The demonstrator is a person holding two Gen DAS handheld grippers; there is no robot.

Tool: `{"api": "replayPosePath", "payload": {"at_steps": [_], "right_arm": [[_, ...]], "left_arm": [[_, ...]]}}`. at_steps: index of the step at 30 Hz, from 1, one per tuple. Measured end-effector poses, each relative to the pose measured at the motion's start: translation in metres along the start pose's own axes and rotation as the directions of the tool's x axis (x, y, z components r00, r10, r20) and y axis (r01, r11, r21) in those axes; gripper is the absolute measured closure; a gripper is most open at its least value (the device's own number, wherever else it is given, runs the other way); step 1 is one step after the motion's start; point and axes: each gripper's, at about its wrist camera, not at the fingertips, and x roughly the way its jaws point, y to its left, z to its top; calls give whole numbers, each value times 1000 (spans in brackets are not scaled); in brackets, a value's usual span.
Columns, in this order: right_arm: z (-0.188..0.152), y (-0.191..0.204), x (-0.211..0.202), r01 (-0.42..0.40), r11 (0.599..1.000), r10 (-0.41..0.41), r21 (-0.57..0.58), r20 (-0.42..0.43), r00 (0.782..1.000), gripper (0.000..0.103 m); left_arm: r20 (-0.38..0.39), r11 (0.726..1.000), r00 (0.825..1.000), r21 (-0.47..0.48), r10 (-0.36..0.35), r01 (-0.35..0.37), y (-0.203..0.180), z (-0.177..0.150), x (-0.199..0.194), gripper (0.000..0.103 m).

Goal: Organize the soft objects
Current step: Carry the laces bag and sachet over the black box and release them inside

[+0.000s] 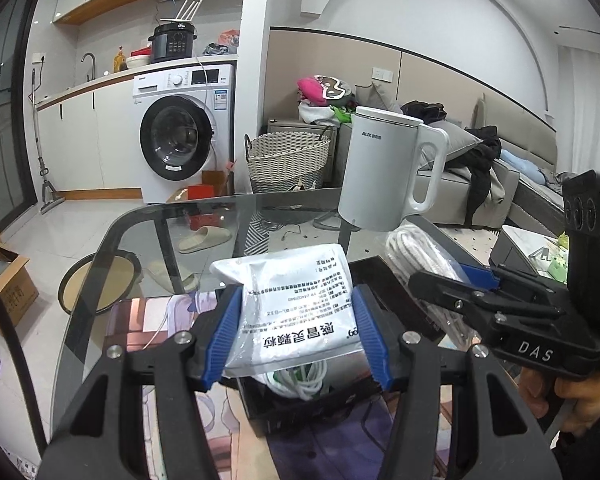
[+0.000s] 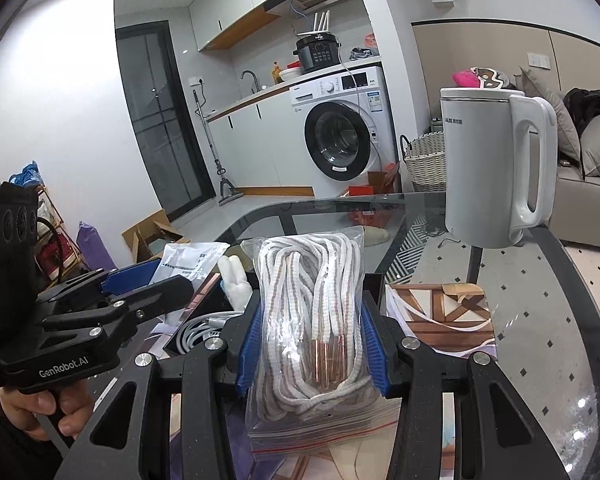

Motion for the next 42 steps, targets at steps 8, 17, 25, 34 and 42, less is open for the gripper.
{"api": "replayPosePath", "payload": {"at_steps": [8,17,25,34,42], "right_arm": [[1,1,19,25,1000,-25,9,-34,999,58],[2,11,43,58,998,-60,-23,-84,995,49],[3,1,29,122,992,-123,-23,-51,991,27],[-4,-10,50,234,971,-238,-45,-115,965,16],[-5,-17,48,248,968,-250,-25,-101,963,14]], "left_arm": [[3,1000,1000,-14,8,-8,12,-2,8,47],[0,1000,1000,-16,11,-11,14,-4,10,47],[0,1000,1000,-8,13,-13,12,-4,9,47],[-26,1000,999,8,20,-20,7,-7,19,47],[-27,999,999,39,19,-18,-2,-10,22,47]]}}
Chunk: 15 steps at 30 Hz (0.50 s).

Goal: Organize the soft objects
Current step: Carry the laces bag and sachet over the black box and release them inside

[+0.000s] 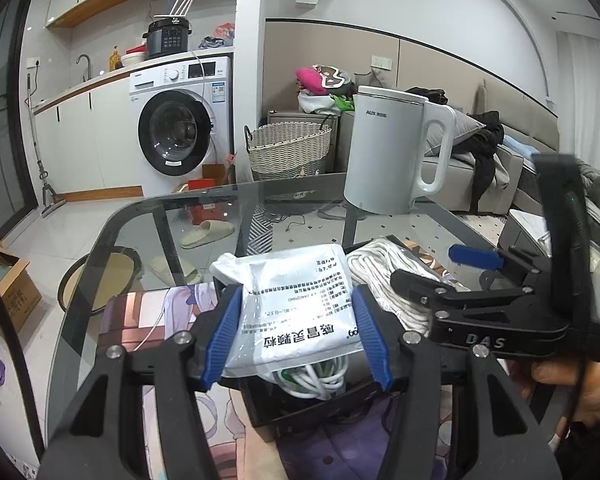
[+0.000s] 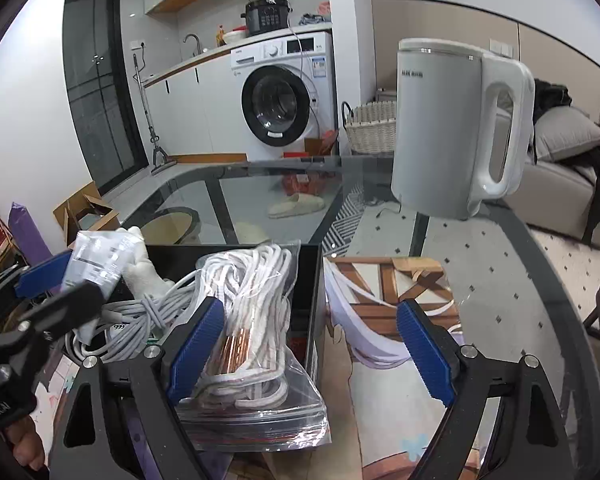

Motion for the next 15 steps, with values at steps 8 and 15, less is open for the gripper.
{"api": "replayPosePath", "payload": {"at_steps": [8,15], "right_arm": [[1,-6,-30,-31,1000,31,-6,83,996,14],[-4,-13,-41,-31,999,32,-8,91,995,14]], "left_arm": [[-18,999,1000,28,17,-16,-7,0,9,46],[-59,996,997,74,53,-48,-16,-5,21,31]]}}
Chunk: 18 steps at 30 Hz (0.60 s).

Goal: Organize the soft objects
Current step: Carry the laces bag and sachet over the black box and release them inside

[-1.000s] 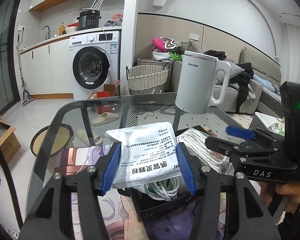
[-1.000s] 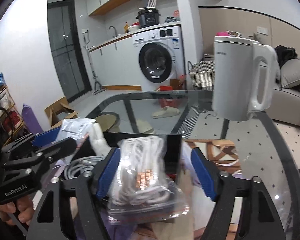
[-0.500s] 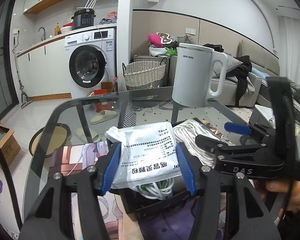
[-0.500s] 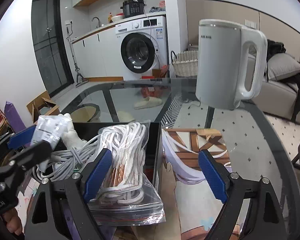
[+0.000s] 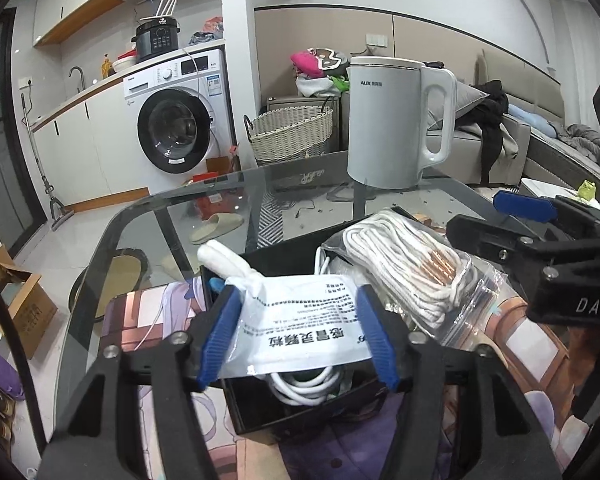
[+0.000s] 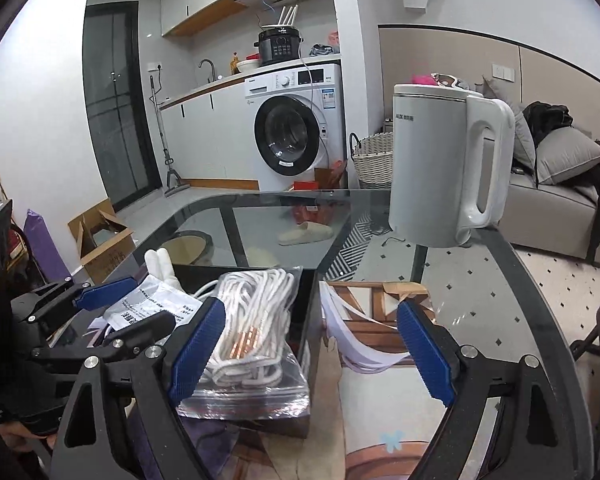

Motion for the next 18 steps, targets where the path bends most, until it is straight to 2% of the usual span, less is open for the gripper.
{"api": "replayPosePath", "payload": {"at_steps": [1,3,6,7,8,12,18], "right_arm": [[-1,-1,0,-3,1000,3,3,-2,1000,14],[-2,-2,-1,-10,1000,10,6,-9,1000,14],[-5,-4,-5,-43,999,43,8,-11,999,13],[-6,-4,-7,-56,998,56,6,-8,998,10],[-7,-2,-7,-68,998,68,2,-4,998,5],[-10,2,-17,-115,993,115,-20,15,993,1],[-19,14,-27,-141,987,143,-75,24,989,1]], "left_arm": [[-8,1000,1000,-9,-6,6,1,-1,-1,28],[-10,1000,1000,-17,0,0,2,-3,-2,17],[-8,1000,1000,-19,24,-24,2,-6,-4,11],[-7,999,1000,-26,26,-26,2,-6,-5,8],[-2,999,1000,-37,26,-26,4,-6,-7,2],[45,997,999,-83,8,-5,10,-8,-20,0],[93,990,995,-140,27,-14,21,-17,-37,0]]}}
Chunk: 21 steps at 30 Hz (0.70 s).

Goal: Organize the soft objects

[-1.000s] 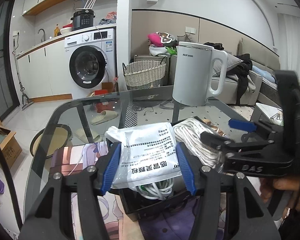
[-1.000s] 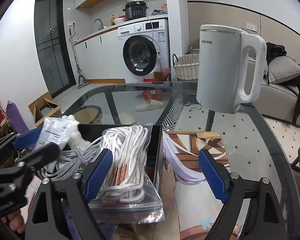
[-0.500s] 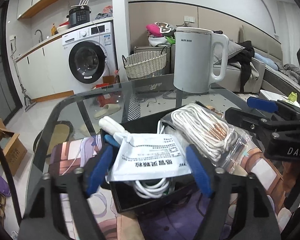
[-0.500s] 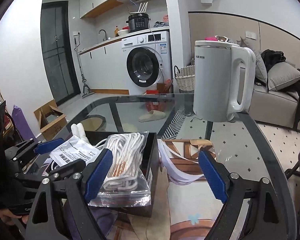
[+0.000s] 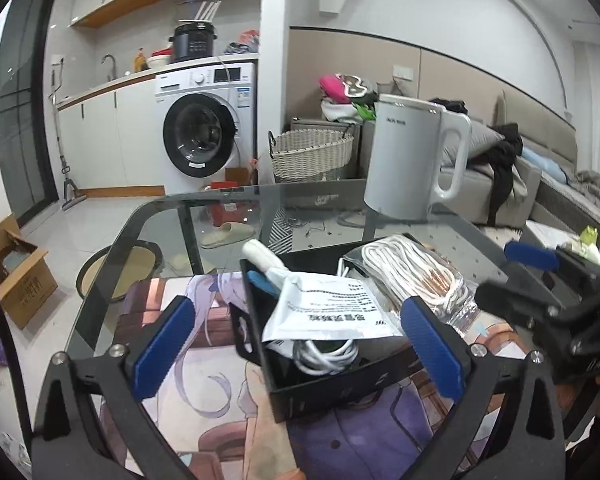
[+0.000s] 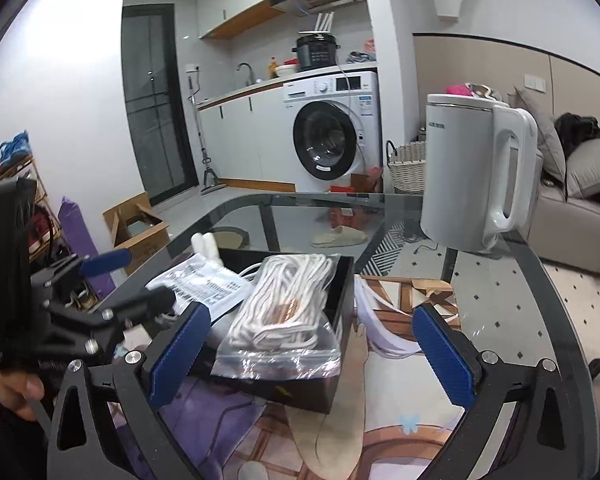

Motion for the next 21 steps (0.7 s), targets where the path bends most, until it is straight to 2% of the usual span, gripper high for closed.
{"api": "replayPosePath", "payload": {"at_steps": [7,14,21], "right_arm": [[-15,11,-6,-28,999,28,-29,12,1000,0],[-29,17,-4,-9,998,10,-59,3,1000,0],[-34,19,-5,-13,998,16,-65,36,999,0]], "left_arm": [[54,999,998,-27,34,-32,9,-12,-17,0],[52,997,998,-73,42,-38,13,-32,-15,0],[48,996,997,-65,62,-59,13,-39,-10,0]]}}
